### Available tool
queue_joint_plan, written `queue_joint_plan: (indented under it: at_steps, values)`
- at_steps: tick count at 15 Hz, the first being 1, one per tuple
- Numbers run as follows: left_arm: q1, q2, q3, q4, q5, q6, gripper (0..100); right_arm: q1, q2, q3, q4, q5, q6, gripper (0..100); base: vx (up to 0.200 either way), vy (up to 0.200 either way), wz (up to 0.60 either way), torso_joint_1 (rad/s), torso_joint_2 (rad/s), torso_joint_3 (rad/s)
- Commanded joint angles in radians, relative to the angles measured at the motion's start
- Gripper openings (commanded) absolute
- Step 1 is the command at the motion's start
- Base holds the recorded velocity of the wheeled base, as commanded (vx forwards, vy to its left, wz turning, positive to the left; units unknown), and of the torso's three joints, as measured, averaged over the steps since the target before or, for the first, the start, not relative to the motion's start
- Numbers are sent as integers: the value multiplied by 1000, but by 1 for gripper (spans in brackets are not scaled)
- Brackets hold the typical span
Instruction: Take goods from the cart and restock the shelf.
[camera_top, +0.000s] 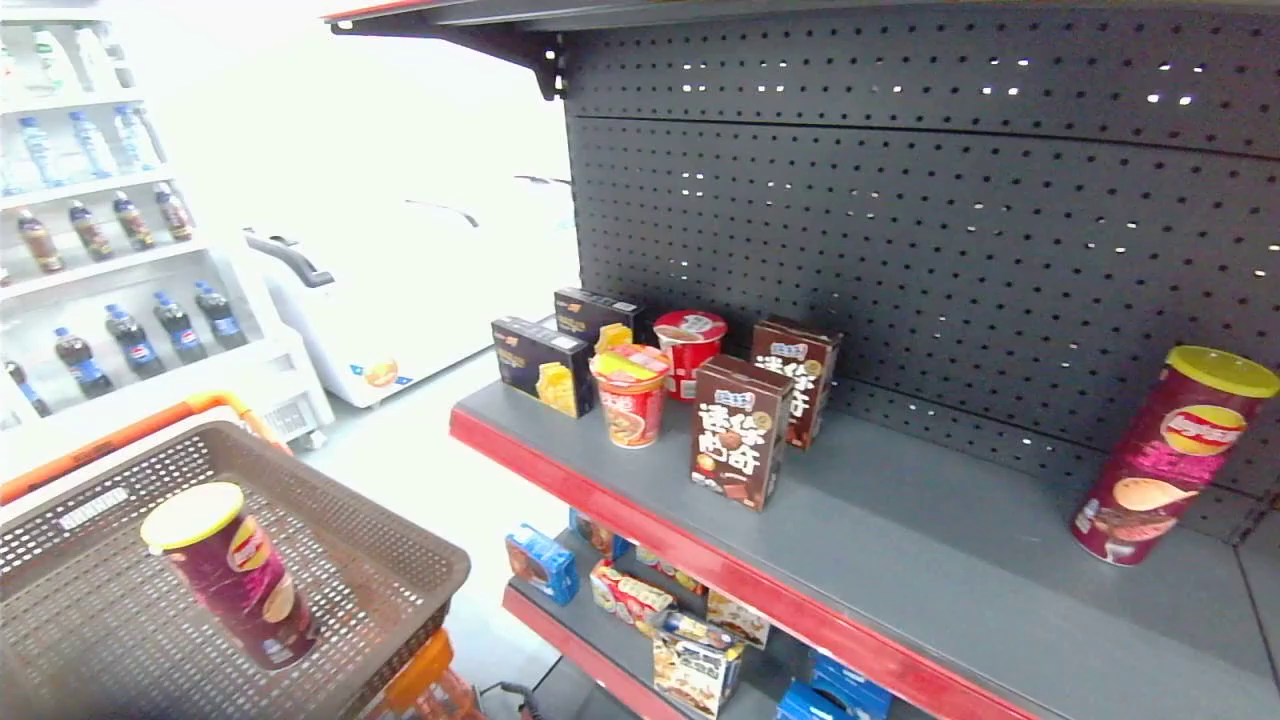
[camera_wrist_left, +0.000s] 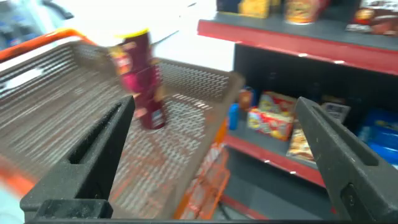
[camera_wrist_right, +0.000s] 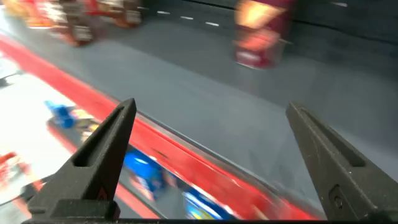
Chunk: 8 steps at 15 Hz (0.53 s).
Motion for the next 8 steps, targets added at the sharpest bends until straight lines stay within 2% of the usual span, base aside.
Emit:
queue_joint_plan:
  at_steps: [1,3,8]
  values:
    - [0,0,0,0,0,0,100,0,1,0,1,0,0,100,0,0,600,2,-2,2]
    - [0,0,0,0,0,0,100,0,1,0,-1,0,1,100,0,0,600,2,2,2]
    - [0,0,0,0,0,0,100,0,1,0,-1,0,1,100,0,0,0,0,0,0]
